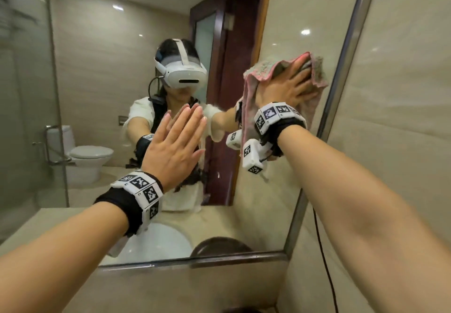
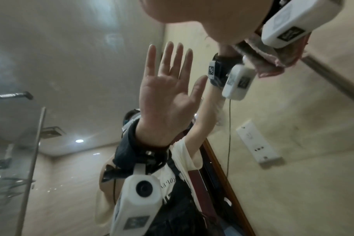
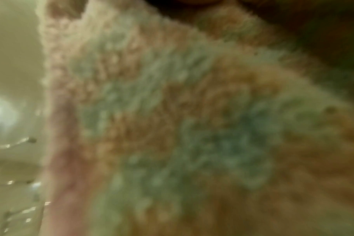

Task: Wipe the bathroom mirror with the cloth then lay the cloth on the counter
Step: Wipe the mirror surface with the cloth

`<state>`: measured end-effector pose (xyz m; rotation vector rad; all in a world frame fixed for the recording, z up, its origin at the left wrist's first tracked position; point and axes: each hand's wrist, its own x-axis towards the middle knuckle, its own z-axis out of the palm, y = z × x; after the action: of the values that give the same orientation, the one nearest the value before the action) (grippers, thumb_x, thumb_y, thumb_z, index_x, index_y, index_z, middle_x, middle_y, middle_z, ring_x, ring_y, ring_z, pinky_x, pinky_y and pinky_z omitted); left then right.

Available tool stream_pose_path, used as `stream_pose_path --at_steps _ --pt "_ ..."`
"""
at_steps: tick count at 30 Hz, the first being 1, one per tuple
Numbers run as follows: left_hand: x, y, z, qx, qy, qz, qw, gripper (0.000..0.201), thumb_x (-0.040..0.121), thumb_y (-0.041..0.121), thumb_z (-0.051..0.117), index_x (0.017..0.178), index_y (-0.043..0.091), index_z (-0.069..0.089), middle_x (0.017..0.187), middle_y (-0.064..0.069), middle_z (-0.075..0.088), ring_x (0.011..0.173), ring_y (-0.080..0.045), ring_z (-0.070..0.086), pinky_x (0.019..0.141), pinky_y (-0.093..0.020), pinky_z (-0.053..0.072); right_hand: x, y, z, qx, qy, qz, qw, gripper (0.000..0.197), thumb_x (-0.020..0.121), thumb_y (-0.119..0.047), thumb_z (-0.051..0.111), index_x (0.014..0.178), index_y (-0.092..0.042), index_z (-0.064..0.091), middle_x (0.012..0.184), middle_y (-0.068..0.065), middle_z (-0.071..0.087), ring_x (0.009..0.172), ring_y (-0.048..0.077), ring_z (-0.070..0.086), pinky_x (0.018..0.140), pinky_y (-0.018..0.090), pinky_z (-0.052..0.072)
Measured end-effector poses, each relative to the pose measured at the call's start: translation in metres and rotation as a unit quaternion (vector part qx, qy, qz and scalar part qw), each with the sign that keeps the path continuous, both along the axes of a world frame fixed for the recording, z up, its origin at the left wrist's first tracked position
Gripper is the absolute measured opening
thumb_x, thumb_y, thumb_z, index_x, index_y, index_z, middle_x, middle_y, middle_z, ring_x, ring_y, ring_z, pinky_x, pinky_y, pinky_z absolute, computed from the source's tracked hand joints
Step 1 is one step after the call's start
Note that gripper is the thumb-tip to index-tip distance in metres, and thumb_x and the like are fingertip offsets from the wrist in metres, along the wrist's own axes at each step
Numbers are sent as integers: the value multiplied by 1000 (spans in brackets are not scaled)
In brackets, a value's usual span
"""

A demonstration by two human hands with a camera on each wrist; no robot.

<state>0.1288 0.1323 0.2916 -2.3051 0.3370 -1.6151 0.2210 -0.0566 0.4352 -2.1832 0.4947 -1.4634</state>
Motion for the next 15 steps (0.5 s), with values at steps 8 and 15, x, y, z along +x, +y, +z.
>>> stream_pose_path --at_steps 8,15 --pt "0 2 63 -61 -31 20 997 59 96 35 35 145 3 30 154 -13 26 143 -26 21 116 -40 0 -16 3 -6 -145 -9 28 989 74 86 -45 15 151 -10 7 151 15 29 136 38 30 112 62 17" --pt "6 6 64 -56 -44 27 997 49 99 27 36 139 -3 40 147 -17 39 134 -31 40 114 -42 17 -24 -6 -15 -269 29 108 957 79 85 -58 15 151 -19 -3 157 13 13 143 39 8 112 62 -6"
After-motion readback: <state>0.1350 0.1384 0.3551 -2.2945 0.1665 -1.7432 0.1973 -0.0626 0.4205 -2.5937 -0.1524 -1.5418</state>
